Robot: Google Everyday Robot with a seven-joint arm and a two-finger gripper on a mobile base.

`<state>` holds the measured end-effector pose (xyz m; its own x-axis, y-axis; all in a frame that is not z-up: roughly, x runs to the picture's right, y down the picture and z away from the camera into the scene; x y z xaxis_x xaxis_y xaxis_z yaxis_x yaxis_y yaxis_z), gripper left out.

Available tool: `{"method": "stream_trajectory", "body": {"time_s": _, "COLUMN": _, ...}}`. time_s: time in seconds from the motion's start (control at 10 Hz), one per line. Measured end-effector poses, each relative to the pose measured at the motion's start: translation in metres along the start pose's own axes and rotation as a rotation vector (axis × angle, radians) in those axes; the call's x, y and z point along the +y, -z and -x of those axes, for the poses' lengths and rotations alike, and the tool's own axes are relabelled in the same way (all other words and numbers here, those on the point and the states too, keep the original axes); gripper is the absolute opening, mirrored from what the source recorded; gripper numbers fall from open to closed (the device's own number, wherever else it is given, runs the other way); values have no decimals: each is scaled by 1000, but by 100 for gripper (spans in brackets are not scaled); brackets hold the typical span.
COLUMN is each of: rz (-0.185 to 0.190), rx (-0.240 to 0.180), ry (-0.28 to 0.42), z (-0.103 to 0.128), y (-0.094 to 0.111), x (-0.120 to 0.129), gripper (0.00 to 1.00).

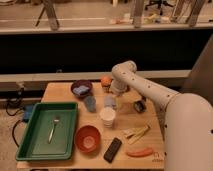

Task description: Place towel in table surface

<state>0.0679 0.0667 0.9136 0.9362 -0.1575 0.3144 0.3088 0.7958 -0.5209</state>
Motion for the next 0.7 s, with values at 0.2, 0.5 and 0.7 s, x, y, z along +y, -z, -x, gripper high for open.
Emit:
{"method": "stream_trajectory", "body": {"time_s": 0.2, "rz": 6, "rx": -5, "ry": 1, "z": -2, "y": -6, "x": 1, "gripper": 80}}
{"method": "stream_trajectory", "body": {"time_s": 0.5, "rz": 17, "rx": -17, "ry": 2, "z": -7, "y": -17, "x": 6, "gripper": 80}}
{"method": "stream_trajectory", "body": {"time_s": 0.7, "rz": 20, "rx": -24, "ry": 0, "z": -11, "y": -23, "x": 9, "gripper": 80}}
